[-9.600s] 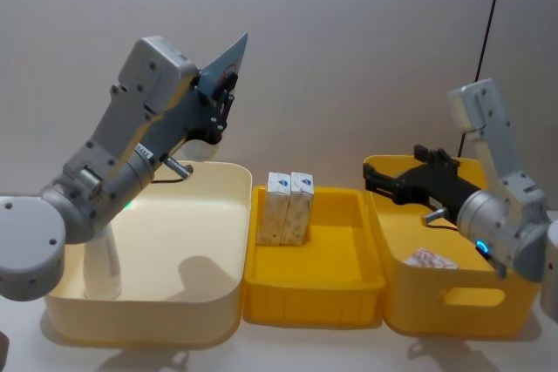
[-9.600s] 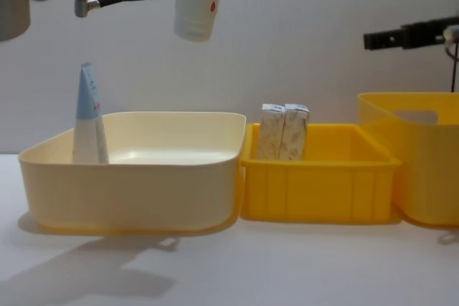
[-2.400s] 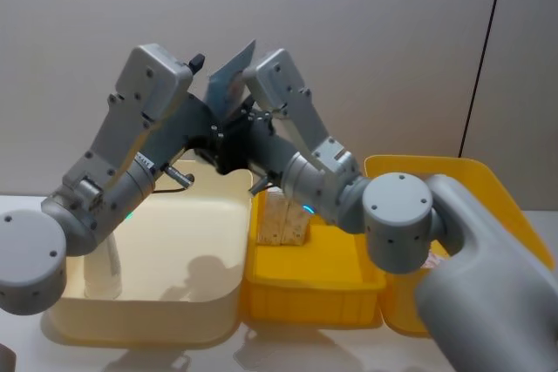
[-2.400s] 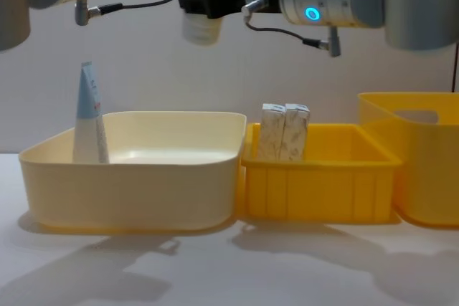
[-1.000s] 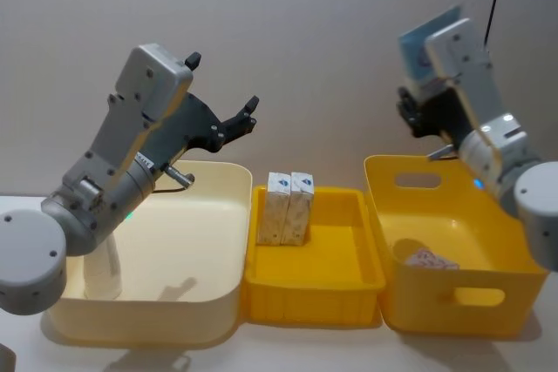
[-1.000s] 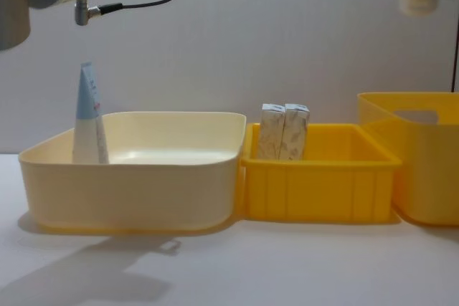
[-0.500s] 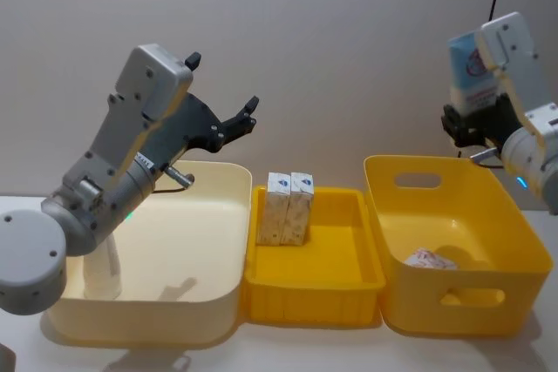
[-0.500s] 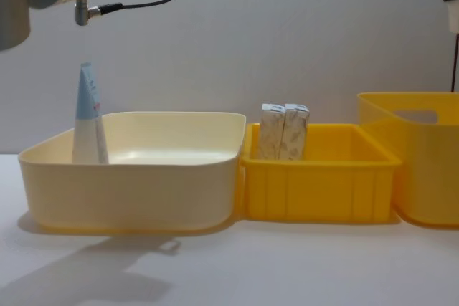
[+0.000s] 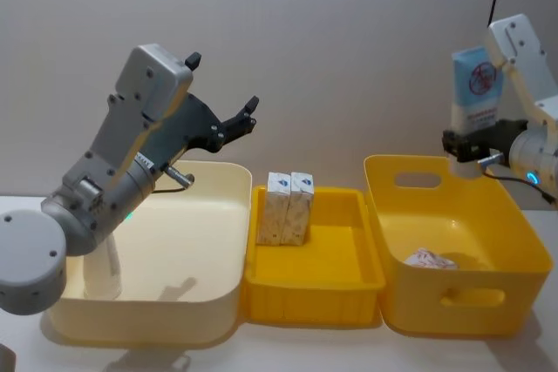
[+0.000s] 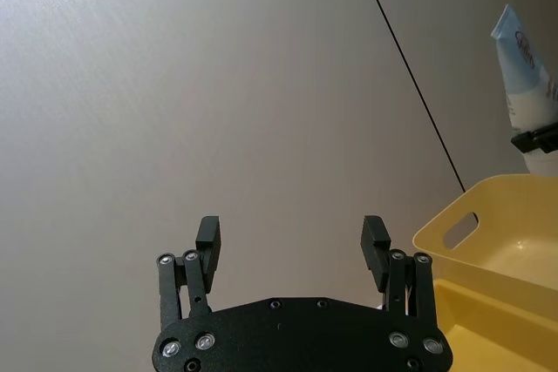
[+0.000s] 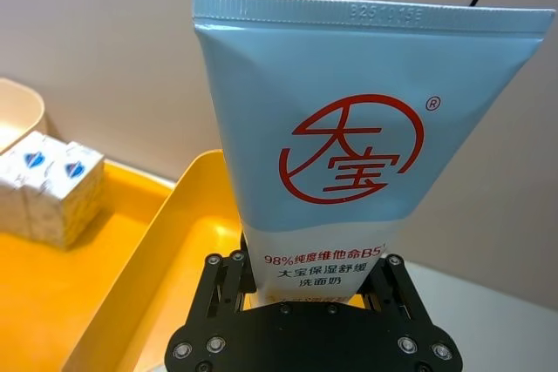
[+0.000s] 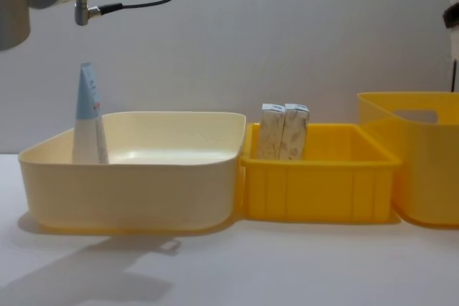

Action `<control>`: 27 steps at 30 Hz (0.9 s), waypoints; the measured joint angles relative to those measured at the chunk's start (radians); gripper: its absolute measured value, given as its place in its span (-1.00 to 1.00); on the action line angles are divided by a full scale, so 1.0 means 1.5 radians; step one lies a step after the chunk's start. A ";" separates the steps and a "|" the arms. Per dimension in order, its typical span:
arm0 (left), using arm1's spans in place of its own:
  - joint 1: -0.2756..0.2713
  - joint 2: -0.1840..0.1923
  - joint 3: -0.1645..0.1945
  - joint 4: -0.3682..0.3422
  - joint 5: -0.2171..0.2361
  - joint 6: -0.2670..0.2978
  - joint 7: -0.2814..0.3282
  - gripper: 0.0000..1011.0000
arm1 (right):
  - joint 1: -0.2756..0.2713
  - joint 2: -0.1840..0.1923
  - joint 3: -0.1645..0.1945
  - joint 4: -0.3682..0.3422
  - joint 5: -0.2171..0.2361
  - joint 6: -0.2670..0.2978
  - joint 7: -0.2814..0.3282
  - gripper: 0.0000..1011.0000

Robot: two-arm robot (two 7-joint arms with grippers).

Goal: Bimanual collaborative sorting of washing and personal care products

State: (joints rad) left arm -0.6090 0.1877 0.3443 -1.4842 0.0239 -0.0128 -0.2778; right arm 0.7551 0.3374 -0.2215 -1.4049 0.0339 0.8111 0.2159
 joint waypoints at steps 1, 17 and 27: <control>0.000 0.000 0.000 0.000 0.000 0.000 0.000 0.98 | 0.005 0.000 0.000 0.003 0.003 0.015 0.008 0.08; 0.000 0.000 0.000 0.000 0.000 0.000 0.000 0.99 | 0.055 0.005 -0.012 0.046 0.033 0.146 0.088 0.72; 0.000 0.000 0.000 0.000 0.000 0.000 0.000 0.98 | 0.069 0.006 -0.016 0.059 0.041 0.179 0.109 0.98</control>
State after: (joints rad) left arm -0.6090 0.1877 0.3443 -1.4841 0.0239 -0.0128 -0.2779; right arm 0.8579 0.3457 -0.2455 -1.3169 0.0952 1.0796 0.3801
